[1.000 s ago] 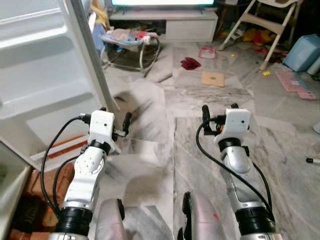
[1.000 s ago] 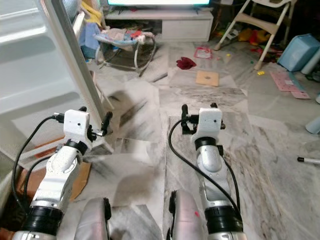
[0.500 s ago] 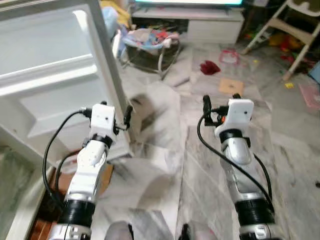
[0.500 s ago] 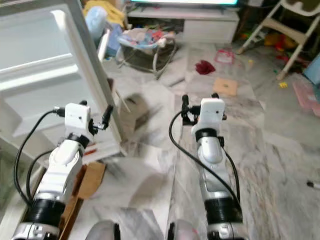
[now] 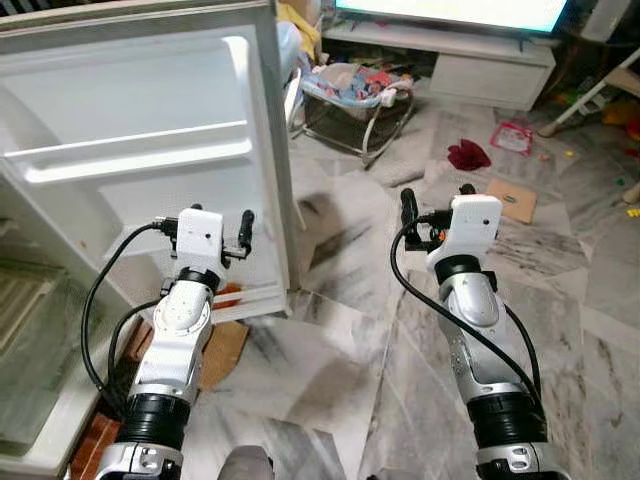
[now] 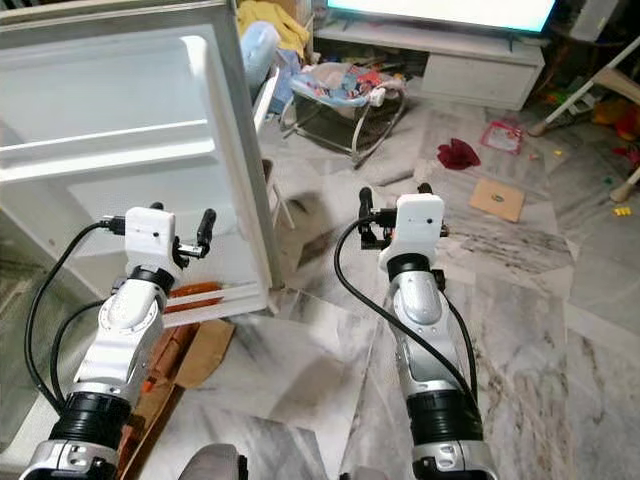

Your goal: Restocking fridge

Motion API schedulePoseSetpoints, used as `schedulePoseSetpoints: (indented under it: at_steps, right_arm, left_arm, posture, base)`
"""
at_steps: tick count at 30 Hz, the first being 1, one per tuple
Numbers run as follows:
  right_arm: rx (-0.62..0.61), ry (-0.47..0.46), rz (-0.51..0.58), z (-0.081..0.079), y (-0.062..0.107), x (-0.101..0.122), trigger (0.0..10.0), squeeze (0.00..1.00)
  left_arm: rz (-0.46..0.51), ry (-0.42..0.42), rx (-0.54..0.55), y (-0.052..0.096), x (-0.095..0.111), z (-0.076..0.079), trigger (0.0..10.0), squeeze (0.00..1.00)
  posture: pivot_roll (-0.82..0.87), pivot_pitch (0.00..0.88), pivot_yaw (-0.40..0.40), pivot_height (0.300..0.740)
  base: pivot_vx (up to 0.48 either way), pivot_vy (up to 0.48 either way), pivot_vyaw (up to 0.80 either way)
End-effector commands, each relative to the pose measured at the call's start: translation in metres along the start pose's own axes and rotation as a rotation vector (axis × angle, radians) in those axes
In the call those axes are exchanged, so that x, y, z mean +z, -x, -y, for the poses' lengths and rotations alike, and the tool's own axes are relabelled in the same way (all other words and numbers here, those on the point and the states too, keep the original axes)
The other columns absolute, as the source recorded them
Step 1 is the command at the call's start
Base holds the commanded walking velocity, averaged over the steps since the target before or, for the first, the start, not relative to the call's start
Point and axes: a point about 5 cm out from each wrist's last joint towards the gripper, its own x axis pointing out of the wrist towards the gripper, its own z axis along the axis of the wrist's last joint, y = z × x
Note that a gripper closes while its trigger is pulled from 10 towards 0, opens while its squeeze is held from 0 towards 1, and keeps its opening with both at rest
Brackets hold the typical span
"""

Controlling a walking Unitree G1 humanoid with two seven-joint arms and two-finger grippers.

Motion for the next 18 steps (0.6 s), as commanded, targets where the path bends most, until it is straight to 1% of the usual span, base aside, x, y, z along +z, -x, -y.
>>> schedulePoseSetpoints:
  at_steps: [1, 13, 18]
  right_arm:
    - [0.004, -0.001, 0.012, 0.0013, -0.0038, 0.0026, 10.0, 0.0]
    - [0.01, -0.007, 0.018, -0.0019, -0.0067, 0.0037, 10.0, 0.0]
    - [0.001, 0.022, 0.011, -0.0024, -0.0053, 0.0012, 10.0, 0.0]
  left_arm:
    - [0.01, -0.02, 0.011, -0.0045, 0.0034, 0.0008, 10.0, 0.0]
    - [0.014, -0.036, 0.034, -0.0069, 0.0034, -0.0013, 10.0, 0.0]
    - [0.009, -0.053, 0.046, -0.0056, 0.0018, -0.0013, 10.0, 0.0]
  posture:
    - [0.0, 0.0, -0.01, 0.74]
    - [0.0, 0.0, -0.012, 0.74]
    - [0.0, 0.0, -0.015, 0.74]
  base:
    - [0.0, 0.0, 0.0]
    - [0.0, 0.0, 0.0]
    - [0.0, 0.0, 0.0]
